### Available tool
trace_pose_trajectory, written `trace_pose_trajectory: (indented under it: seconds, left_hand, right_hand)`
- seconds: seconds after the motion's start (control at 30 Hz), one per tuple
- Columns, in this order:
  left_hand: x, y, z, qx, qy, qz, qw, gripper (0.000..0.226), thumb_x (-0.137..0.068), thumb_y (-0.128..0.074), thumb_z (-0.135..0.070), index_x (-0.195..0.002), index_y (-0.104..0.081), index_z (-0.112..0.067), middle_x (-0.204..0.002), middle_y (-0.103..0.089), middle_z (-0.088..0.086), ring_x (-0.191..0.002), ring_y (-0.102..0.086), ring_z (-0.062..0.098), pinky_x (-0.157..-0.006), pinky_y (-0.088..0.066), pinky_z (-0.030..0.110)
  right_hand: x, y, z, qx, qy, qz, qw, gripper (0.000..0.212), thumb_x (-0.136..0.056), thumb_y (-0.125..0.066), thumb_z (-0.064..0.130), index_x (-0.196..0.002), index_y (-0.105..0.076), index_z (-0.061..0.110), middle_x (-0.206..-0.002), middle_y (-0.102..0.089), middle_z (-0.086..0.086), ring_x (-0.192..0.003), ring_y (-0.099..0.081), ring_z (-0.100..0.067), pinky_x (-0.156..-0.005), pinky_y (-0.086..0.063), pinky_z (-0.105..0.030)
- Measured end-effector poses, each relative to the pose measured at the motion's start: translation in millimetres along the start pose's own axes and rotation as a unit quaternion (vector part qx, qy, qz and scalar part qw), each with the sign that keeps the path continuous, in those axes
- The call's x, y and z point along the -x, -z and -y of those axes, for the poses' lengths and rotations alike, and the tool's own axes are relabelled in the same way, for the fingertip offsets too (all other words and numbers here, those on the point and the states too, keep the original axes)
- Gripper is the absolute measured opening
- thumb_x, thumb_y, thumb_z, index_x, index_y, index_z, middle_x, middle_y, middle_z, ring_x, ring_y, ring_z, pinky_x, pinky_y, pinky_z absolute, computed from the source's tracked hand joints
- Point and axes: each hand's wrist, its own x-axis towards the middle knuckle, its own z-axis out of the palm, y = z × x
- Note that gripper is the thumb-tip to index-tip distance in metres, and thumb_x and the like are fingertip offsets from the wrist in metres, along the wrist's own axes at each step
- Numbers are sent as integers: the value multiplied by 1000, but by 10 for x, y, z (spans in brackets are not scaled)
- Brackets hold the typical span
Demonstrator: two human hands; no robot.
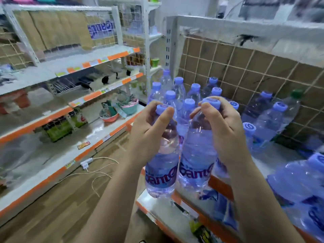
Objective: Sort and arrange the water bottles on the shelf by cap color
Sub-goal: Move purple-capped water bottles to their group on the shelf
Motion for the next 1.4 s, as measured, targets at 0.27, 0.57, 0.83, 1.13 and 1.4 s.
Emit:
trace_pose_trajectory:
  seconds: [0.27, 0.57, 0.83, 1.13, 1.4]
  left_hand:
    - [-1246, 22, -397, 45, -51, 174, 982, 18, -92, -56, -34, -82, -56, -20, -68, -64, -1, -60, -61, 14, -53, -51, 24]
    - [-2488, -147, -673, 116, -81, 195, 971, 21, -88, -60, -35, -83, -52, -17, -81, -56, 18, -55, -60, 21, -54, -50, 32]
    - [-3298, -218, -409, 54, -166, 133, 976, 18, -95, -56, -35, -84, -51, -22, -72, -57, 4, -61, -61, 18, -69, -53, 61]
    - [-3868, -239, 55, 16, -183, 102, 978, 13, -98, -54, -32, -88, -52, -24, -75, -60, -2, -75, -63, 17, -59, -56, 28]
    - [-4271, -306, 700, -76, -94, 209, 970, 12, -99, -54, -33, -92, -49, -24, -83, -57, 3, -69, -51, 12, -64, -45, 31]
  right_hand:
    - [-797, -122, 408, 43, 43, -128, 990, 12, -93, -55, 26, -88, -62, 17, -75, -70, -5, -68, -68, -17, -60, -55, -24]
    - [-1840, -65, 670, 88, 83, -189, 975, 12, -95, -54, 24, -92, -55, 12, -73, -66, -6, -64, -66, -15, -66, -56, -32]
    - [-2763, 126, 262, 130, 85, -165, 974, 8, -101, -51, 24, -94, -49, 23, -85, -59, 2, -84, -64, -18, -80, -56, -38]
    - [-3220, 205, -536, 320, -77, -103, 939, 22, -97, -57, 30, -109, -56, 12, -99, -66, -10, -92, -64, -25, -81, -51, -37]
    - [-3166, 208, -934, 551, -121, 15, 826, 28, -93, -62, 34, -104, -61, 9, -92, -56, -2, -86, -51, -18, -68, -31, -26]
